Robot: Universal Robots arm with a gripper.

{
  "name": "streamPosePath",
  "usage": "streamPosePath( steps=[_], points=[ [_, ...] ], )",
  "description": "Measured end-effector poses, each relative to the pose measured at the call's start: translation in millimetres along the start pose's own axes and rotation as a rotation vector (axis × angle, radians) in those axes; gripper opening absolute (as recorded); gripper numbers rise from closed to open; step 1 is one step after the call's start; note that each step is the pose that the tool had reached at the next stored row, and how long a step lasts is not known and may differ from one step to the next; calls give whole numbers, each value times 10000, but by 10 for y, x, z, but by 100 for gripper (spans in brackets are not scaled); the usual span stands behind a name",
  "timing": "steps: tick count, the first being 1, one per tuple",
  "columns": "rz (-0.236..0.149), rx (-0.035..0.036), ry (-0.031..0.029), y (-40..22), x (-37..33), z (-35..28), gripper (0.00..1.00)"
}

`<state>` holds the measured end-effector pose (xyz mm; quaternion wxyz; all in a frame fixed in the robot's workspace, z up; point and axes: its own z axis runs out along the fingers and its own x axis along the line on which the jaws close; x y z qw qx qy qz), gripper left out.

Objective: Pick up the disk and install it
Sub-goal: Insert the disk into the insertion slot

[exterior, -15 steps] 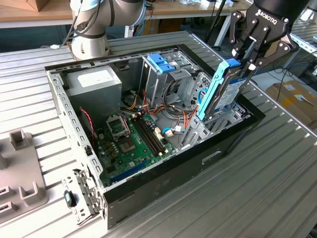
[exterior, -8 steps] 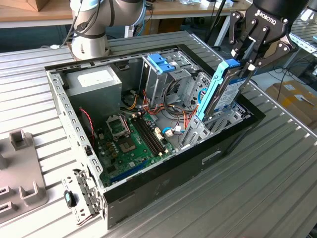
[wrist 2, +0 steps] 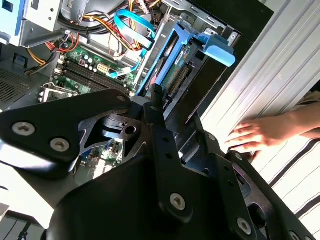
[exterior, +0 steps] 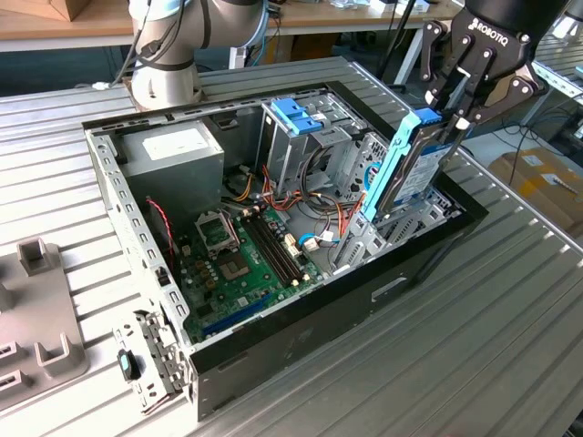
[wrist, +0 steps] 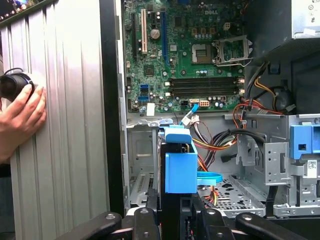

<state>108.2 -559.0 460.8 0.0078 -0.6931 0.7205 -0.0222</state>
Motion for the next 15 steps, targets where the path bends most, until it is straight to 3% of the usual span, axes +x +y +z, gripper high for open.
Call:
streamPosePath(
  steps=[8,15],
  points=[
    [-140,3,-6,0,0,10,35],
    [-139,3,-6,7,-3,156,35]
  ],
)
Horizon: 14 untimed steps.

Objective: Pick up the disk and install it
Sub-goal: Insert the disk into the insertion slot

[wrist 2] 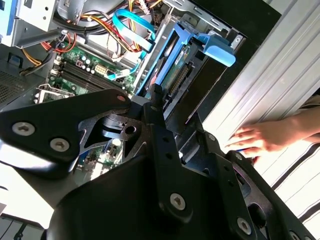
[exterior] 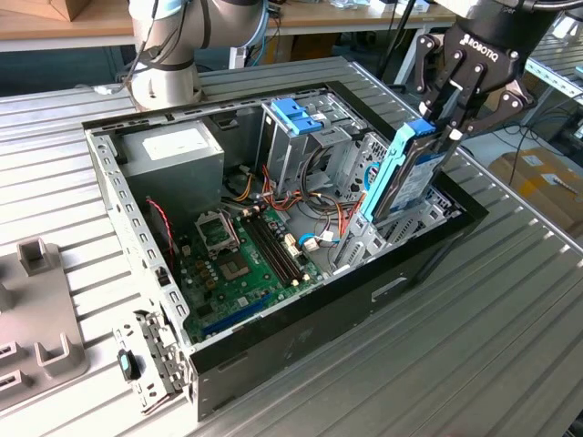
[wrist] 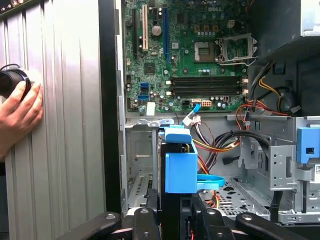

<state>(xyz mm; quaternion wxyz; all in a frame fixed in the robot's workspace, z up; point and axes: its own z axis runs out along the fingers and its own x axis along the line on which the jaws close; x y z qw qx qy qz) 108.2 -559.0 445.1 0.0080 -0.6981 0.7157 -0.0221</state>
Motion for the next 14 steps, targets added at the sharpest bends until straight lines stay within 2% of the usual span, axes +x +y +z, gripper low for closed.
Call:
streamPosePath(
  steps=[14],
  points=[
    [0,0,0,1,0,19,35]
  ],
)
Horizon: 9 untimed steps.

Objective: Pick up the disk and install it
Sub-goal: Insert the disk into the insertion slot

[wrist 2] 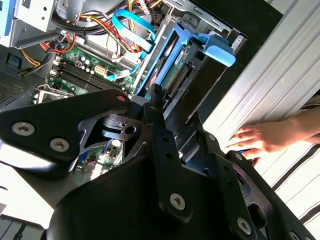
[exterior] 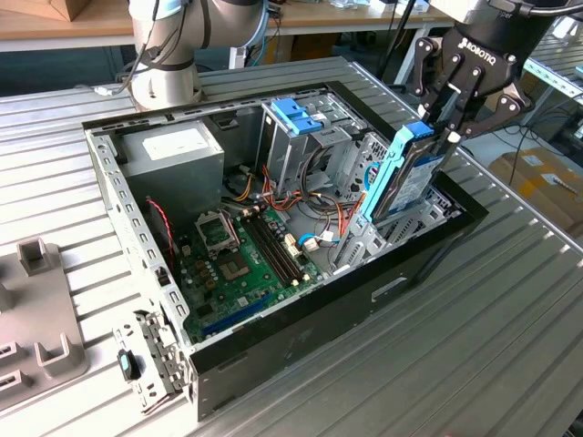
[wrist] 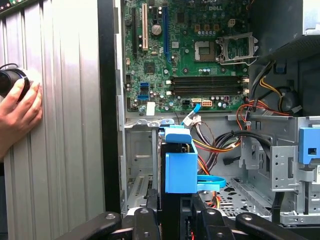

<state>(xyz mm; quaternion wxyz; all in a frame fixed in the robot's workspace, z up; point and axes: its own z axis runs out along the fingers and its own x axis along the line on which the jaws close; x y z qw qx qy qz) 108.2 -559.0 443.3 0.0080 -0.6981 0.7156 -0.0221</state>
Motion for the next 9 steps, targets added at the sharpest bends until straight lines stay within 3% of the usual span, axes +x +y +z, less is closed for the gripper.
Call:
streamPosePath(
  steps=[9],
  points=[
    [0,0,0,1,0,21,35]
  ],
)
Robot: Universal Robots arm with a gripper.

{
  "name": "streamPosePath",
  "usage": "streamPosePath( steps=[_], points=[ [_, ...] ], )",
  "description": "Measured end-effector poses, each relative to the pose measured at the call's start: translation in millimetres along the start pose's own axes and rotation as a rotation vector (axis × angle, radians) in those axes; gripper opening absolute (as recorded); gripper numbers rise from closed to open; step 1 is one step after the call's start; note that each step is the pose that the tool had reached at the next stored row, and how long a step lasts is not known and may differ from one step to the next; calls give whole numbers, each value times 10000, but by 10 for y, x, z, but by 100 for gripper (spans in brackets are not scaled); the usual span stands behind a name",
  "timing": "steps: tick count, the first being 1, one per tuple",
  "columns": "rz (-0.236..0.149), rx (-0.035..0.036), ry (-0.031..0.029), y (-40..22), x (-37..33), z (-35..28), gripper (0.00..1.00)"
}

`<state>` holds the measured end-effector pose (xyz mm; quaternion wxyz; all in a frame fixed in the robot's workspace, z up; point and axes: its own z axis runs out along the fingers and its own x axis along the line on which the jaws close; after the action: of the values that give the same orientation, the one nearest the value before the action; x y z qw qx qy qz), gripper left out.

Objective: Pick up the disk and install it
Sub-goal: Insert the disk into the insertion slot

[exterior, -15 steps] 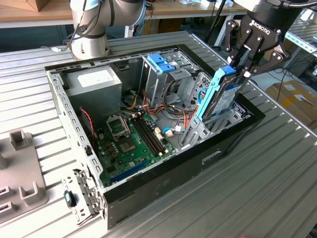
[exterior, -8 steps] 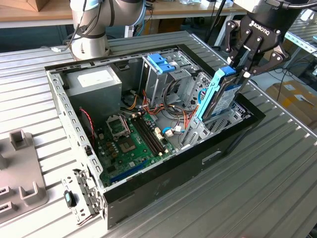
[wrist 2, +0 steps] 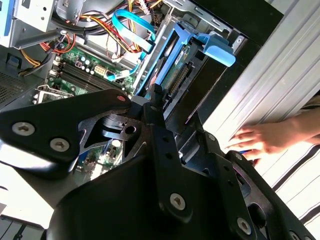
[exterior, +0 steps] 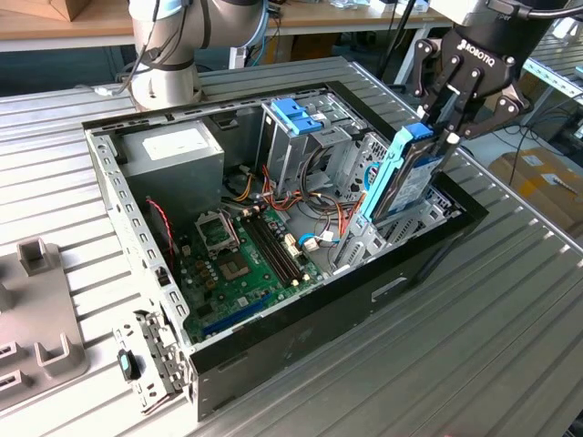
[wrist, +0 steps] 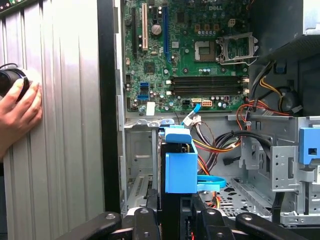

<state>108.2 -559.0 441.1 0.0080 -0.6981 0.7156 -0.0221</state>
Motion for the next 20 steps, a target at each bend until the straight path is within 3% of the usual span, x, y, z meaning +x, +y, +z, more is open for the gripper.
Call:
streamPosePath(
  steps=[5,20],
  points=[
    [0,0,1,3,-2,76,35],
    [0,0,1,16,-8,381,35]
  ],
)
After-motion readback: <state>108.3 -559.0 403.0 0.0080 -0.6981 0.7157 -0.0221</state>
